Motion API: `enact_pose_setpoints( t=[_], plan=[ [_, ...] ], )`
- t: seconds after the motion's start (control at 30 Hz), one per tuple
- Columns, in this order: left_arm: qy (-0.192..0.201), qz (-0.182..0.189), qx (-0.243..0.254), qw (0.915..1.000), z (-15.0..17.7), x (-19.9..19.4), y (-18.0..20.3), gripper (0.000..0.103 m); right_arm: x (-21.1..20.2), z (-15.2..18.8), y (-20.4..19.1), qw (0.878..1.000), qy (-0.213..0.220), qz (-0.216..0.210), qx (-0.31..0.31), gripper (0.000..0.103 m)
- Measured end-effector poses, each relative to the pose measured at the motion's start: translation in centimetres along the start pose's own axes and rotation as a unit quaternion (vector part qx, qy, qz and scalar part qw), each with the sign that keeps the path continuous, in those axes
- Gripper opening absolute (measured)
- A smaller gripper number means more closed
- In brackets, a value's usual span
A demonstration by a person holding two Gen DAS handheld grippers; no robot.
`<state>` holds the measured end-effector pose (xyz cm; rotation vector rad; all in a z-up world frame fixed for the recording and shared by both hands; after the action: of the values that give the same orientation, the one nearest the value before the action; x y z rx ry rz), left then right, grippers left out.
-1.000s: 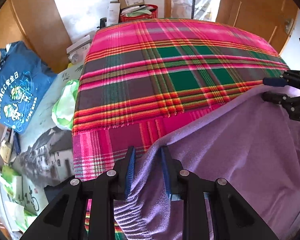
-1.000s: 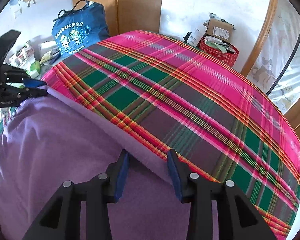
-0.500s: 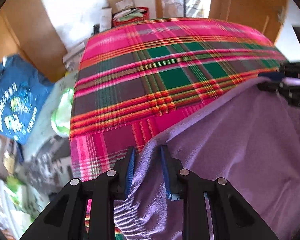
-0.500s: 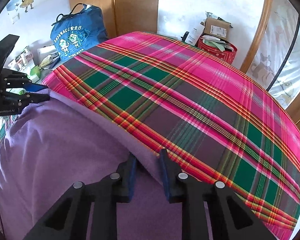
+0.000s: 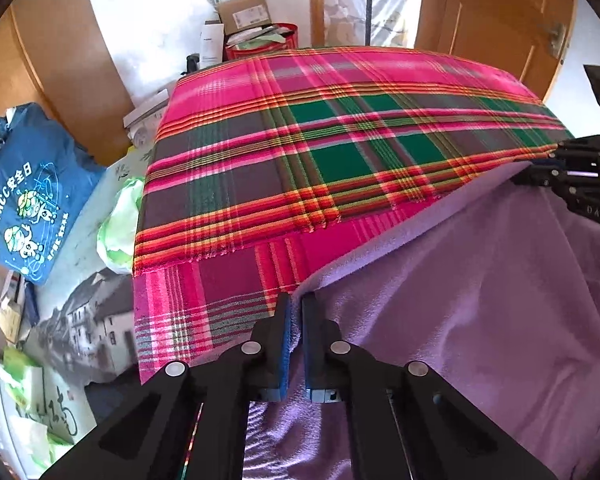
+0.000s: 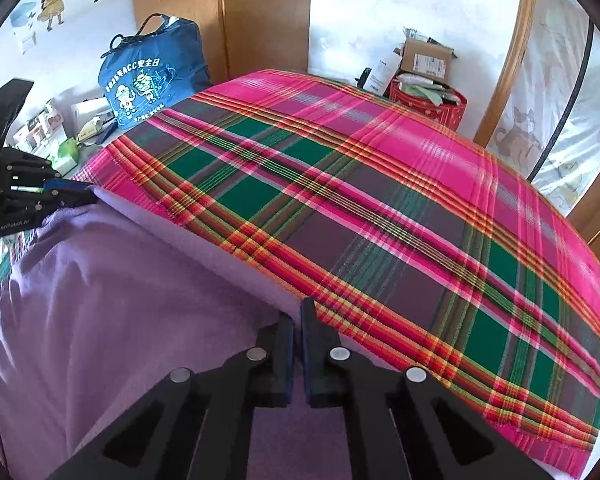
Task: Fold clothes
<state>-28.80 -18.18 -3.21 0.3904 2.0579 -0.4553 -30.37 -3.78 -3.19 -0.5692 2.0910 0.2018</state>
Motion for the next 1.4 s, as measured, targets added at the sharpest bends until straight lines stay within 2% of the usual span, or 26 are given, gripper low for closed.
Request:
enact_pose_setpoints(
  t=[0.17,0.43,0.67,0.83,1.07,1.4],
  plan=[
    [0.019,-0.015,-0.024,0.9994,-0.4,-1.2,-0.6,0.005,-2.4,-0.2,-0.8,0.999,0.032,0.002,-0.004,0.003],
    [0.048,-0.041,-0.022,0.9978,-0.3,-4.7,0.3,0.005,-8.3,0.5,-2.3,0.996,0.087,-0.001,0.004,0.003],
    [0.071,-0.056,-0.026,0.9956,1.2,-8.7,1.9,0.005,-12.4,2.3,-4.0,0.993,0.115,0.019,-0.012,0.003],
    [0.081,-0.066,-0.023,0.9942,2.4,-11.1,3.2,0.005,-14.7,4.1,-5.2,0.992,0.125,0.019,-0.015,0.003],
    [0.102,-0.066,-0.042,0.9917,4.8,-14.2,4.3,0.005,-17.6,7.1,-7.0,0.991,0.131,0.016,-0.020,0.003],
    [0.112,-0.065,-0.042,0.9907,8.9,-17.7,7.0,0.005,-21.3,11.2,-9.3,0.990,0.138,0.017,-0.026,0.003]
  ],
)
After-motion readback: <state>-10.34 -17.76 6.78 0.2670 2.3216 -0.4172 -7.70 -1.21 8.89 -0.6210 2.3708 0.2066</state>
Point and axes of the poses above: each gripper's, at about its wrist camera, not at the fingertips, and x roughly the way its jaws point, y to its right, z to its underside, the point moved 6 cm from there along x, roughly the way its jaws point, and after that the axes turned 13 degrees about x, right-handed, at the moved point
